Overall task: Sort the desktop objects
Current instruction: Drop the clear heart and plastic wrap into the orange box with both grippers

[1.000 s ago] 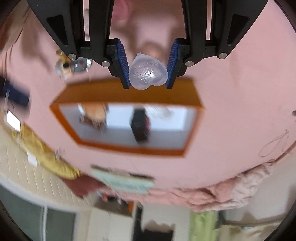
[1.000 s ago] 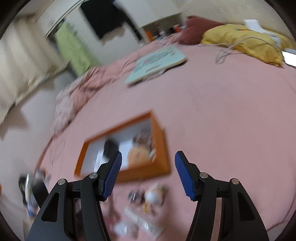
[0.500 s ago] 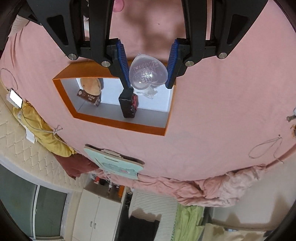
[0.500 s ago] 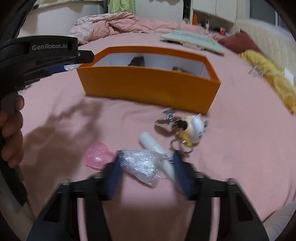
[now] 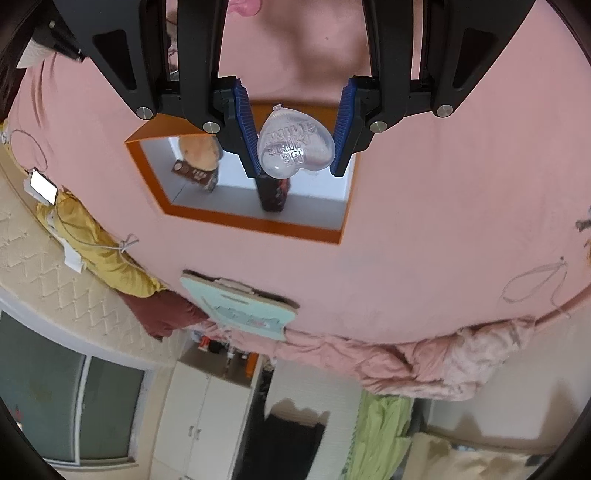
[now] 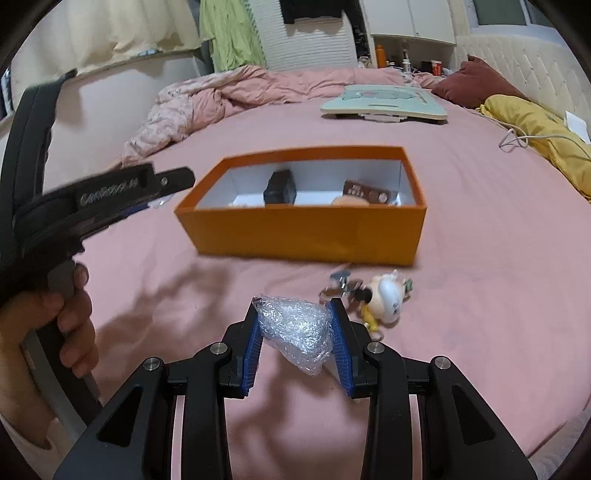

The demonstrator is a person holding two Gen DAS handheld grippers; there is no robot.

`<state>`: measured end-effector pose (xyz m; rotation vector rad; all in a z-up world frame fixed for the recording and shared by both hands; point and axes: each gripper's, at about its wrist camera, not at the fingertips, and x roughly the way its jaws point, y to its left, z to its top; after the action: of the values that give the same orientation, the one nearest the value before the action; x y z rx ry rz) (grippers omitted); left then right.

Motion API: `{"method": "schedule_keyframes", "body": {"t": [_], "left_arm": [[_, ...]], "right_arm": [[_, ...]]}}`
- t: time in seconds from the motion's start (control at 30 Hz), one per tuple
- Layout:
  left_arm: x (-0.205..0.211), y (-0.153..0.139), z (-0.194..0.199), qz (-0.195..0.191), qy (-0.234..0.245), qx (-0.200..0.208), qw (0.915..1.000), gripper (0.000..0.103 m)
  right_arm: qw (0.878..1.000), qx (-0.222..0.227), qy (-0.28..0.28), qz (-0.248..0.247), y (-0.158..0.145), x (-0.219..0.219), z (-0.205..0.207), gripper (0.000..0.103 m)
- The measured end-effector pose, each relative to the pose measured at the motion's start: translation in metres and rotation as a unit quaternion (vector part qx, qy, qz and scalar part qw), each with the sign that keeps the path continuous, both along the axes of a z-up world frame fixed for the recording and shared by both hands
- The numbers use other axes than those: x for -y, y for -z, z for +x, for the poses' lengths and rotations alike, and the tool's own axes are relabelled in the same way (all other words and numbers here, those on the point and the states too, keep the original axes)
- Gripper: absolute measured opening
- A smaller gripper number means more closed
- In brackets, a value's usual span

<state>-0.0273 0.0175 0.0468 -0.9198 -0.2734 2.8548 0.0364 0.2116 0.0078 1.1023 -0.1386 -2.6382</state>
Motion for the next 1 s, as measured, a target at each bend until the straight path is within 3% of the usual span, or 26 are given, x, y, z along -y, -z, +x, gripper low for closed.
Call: {"method": "schedule_keyframes", "body": {"t": [0.2,0.33,0.43,0.6,0.73,1.0], "left_arm": [[-0.014,-0.007,-0.021,-0.018,0.036,-0.007,0.9991,0.036],[-0.021,-0.012,-0.048,-0.042,0.064,-0.014,0.997,0.036],[-0.019,-0.01,-0.065,-0.035,0.065,-0.01,0.9972,0.036],[-0.018,0.009,-0.077,-0.028,0.061,0.023,0.9975,0.036],[-0.017,0.012,-0.078,-0.022,0.06,0.031,0.9975,0.036],[-0.022,0.014,-0.075,-0.029,0.064,0.035,0.997,0.037]], "right_arm": [[1.0,-0.026,0.0,-0.012,-0.024,-0.004,-0.024,0.036],[0.999,-0.031,-0.005,-0.017,-0.037,-0.006,-0.054,0.036],[0.999,-0.036,-0.003,-0.016,-0.044,-0.007,-0.086,0.036],[0.999,-0.044,-0.005,0.022,-0.031,0.003,-0.119,0.036],[1.0,-0.024,-0.002,0.018,-0.013,0.006,-0.123,0.036],[1.0,-0.017,-0.005,0.006,-0.009,0.004,-0.126,0.036]]}}
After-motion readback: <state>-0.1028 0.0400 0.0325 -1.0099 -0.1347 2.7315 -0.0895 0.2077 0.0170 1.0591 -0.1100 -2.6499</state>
